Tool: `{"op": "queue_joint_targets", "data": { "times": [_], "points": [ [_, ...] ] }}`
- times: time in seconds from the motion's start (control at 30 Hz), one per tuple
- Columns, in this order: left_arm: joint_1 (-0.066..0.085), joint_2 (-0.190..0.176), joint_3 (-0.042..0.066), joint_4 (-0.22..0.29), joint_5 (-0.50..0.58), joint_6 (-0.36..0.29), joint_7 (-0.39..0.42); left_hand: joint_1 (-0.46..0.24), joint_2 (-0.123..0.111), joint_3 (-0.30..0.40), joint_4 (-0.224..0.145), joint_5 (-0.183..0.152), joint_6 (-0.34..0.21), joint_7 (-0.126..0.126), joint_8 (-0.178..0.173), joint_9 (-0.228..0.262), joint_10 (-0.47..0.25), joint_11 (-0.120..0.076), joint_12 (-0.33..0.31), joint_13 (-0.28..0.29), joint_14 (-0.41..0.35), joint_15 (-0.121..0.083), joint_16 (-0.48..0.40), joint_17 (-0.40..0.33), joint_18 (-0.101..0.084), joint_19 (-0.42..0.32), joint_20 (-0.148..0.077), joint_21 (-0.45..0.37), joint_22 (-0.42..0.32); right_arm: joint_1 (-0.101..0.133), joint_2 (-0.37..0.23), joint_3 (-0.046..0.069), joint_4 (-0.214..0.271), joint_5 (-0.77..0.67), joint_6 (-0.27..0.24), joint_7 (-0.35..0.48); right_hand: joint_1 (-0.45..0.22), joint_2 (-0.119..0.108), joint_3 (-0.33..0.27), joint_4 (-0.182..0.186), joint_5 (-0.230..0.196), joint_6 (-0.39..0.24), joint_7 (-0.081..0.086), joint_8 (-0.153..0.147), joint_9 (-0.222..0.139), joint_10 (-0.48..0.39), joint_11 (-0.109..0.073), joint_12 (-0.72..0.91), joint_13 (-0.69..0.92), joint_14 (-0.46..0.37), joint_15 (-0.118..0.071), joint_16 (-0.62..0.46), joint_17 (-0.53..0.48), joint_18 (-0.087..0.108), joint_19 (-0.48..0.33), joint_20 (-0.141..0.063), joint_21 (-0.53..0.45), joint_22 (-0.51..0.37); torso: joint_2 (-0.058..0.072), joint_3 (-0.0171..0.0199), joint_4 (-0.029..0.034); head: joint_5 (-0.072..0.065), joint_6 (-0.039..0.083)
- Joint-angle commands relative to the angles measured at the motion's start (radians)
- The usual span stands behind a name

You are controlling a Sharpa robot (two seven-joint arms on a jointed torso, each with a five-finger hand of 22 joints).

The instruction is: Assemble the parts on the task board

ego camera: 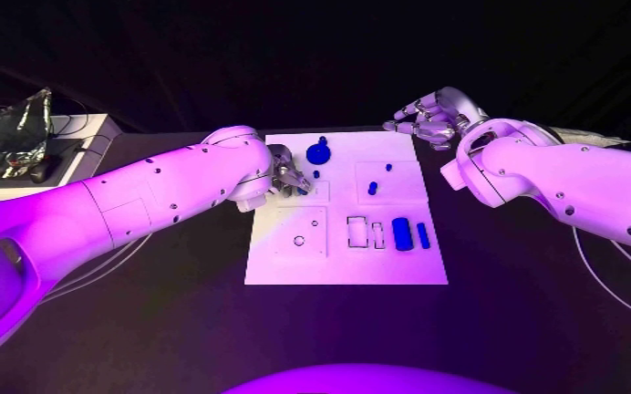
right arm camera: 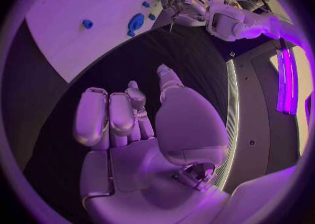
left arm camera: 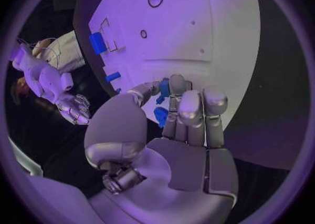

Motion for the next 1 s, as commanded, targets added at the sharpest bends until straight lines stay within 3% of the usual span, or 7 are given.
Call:
{"op": "queue_joint_targets", "data": {
  "times": [0.03, 0.3, 0.57, 1.0],
  "points": [
    [-0.003, 0.004, -0.003, -0.004, -0.02, 0.039, -0.016, 0.019, 0.01, 0.17, -0.165, -0.002, 0.008, -0.002, 0.006, 0.053, -0.003, -0.001, -0.005, 0.002, 0.008, 0.0, -0.003, 0.001, -0.016, 0.008, -0.001, -0.004, 0.002, 0.0, 0.0, 0.0, 0.002, -0.01, 0.006, 0.009, -0.004, 0.005, 0.0, -0.006, 0.003, 0.001, 0.004, -0.003, -0.001, 0.0, -0.006, -0.002, -0.001, 0.003, -0.005, -0.002, 0.0, 0.002, 0.04, -0.007, -0.003, 0.157, 0.0, -0.0006, 0.0, 0.001, 0.001],
    [-0.003, 0.013, -0.004, -0.011, -0.02, 0.046, -0.017, 0.023, 0.009, 0.162, -0.162, -0.004, 0.008, -0.002, 0.005, 0.053, -0.003, -0.001, -0.005, 0.001, 0.008, 0.0, -0.003, 0.002, -0.016, 0.009, 0.0, -0.006, 0.005, 0.0, 0.0, 0.0, 0.002, -0.01, 0.006, 0.009, -0.004, 0.005, 0.0, -0.006, 0.003, 0.001, 0.004, -0.003, -0.001, 0.0, -0.006, -0.002, -0.001, 0.003, -0.005, -0.002, 0.0, 0.002, 0.04, -0.007, -0.003, 0.157, 0.0, -0.0001, 0.0002, -0.001, -0.001],
    [-0.003, 0.022, -0.006, -0.016, -0.016, 0.05, -0.019, 0.04, 0.029, 0.095, -0.146, -0.006, 0.017, -0.008, -0.004, 0.046, 0.003, -0.002, -0.003, 0.003, 0.01, -0.001, 0.001, 0.008, -0.019, 0.014, 0.001, -0.012, 0.014, 0.0, 0.0, 0.0, 0.003, -0.01, 0.007, 0.008, -0.004, 0.005, 0.0, -0.006, 0.003, 0.001, 0.004, -0.003, -0.001, 0.0, -0.006, -0.002, -0.001, 0.003, -0.005, -0.002, 0.0, 0.002, 0.04, -0.007, -0.003, 0.157, 0.001, 0.0002, -0.0004, -0.001, 0.001],
    [-0.003, 0.03, -0.009, -0.022, -0.011, 0.062, -0.021, 0.062, 0.039, 0.004, -0.115, -0.01, 0.031, -0.015, -0.013, 0.04, 0.008, -0.005, -0.002, 0.006, 0.011, -0.002, 0.006, 0.016, -0.021, 0.021, 0.003, -0.02, 0.028, 0.0, 0.0, 0.0, 0.005, -0.01, 0.007, 0.008, -0.004, 0.005, 0.0, -0.006, 0.003, 0.001, 0.004, -0.003, -0.001, 0.0, -0.006, -0.002, -0.001, 0.003, -0.005, -0.002, 0.0, 0.002, 0.04, -0.007, -0.003, 0.157, 0.0, -0.0005, 0.001, -0.004, -0.001]
  ]
}}
